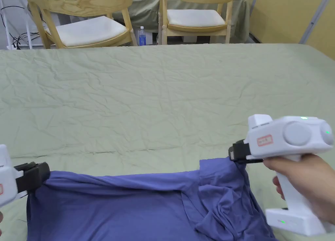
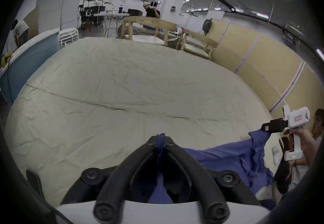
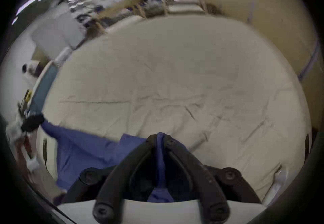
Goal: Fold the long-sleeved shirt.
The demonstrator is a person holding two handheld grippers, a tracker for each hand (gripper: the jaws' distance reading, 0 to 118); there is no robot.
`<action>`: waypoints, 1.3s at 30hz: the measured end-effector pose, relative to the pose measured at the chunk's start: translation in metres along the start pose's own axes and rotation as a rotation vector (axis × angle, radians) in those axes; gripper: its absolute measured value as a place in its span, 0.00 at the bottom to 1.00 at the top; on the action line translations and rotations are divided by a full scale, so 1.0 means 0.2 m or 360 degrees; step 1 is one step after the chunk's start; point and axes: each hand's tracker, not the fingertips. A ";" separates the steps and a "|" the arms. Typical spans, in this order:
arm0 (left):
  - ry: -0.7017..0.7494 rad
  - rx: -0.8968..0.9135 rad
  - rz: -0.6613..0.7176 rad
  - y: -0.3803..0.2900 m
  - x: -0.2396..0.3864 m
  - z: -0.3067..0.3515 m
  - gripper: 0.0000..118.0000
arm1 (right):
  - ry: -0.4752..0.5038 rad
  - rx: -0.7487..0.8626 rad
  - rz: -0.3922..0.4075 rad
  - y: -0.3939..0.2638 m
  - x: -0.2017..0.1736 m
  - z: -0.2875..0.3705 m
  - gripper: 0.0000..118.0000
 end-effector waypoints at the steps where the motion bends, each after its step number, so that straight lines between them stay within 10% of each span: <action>1: -0.0025 0.0027 -0.0020 -0.02 0.01 0.08 0.02 | 0.0010 0.0034 0.0034 -0.06 -0.01 0.08 0.08; 12: -0.0032 -0.0239 -0.0092 -0.64 -0.02 0.57 0.02 | -0.0082 -0.0083 0.0484 -0.92 0.07 0.29 0.08; 22: 0.0061 -0.0522 0.0313 -0.95 -0.15 0.36 0.06 | -0.0160 -0.0197 0.0353 -1.01 0.07 0.12 0.10; 24: 0.0053 -0.0501 0.0278 -0.93 -0.19 0.38 0.33 | -0.0186 -0.0218 0.0281 -0.98 0.08 0.17 0.24; 26: 0.0097 -0.0407 0.0245 -0.86 -0.14 0.46 0.88 | -0.0358 -0.0220 0.0215 -0.93 0.08 0.28 0.69; 27: 0.0115 -0.0362 0.0233 -0.84 -0.12 0.52 1.00 | -0.0342 -0.0192 0.0209 -0.92 0.08 0.35 1.00; 28: 0.0027 -0.0232 0.0227 -0.78 -0.09 0.60 0.99 | -0.0300 -0.0111 0.0170 -0.91 0.06 0.45 1.00; 32: 0.0012 -0.0221 0.0220 -0.73 0.03 0.76 0.97 | -0.0051 -0.0087 -0.0078 -0.86 -0.05 0.72 0.89; 33: -0.0011 -0.0341 0.0210 -0.72 0.05 0.77 0.89 | 0.0047 -0.0029 -0.0126 -0.86 -0.06 0.75 0.65; 34: -0.0046 -0.0434 0.0219 -0.72 0.07 0.79 0.65 | 0.0145 0.0048 -0.0176 -0.87 -0.08 0.77 0.33; 35: -0.0126 -0.0416 0.0248 -0.76 0.08 0.81 0.18 | 0.0209 0.0077 -0.0218 -0.88 -0.11 0.77 0.01; 36: -0.0157 -0.0391 0.0273 -0.76 0.09 0.82 0.06 | 0.0264 0.0068 -0.0238 -0.88 -0.17 0.76 0.02; 39: -0.0271 -0.0330 0.0442 -0.76 0.01 0.82 0.14 | 0.0532 0.0086 -0.0291 -0.89 -0.24 0.72 0.02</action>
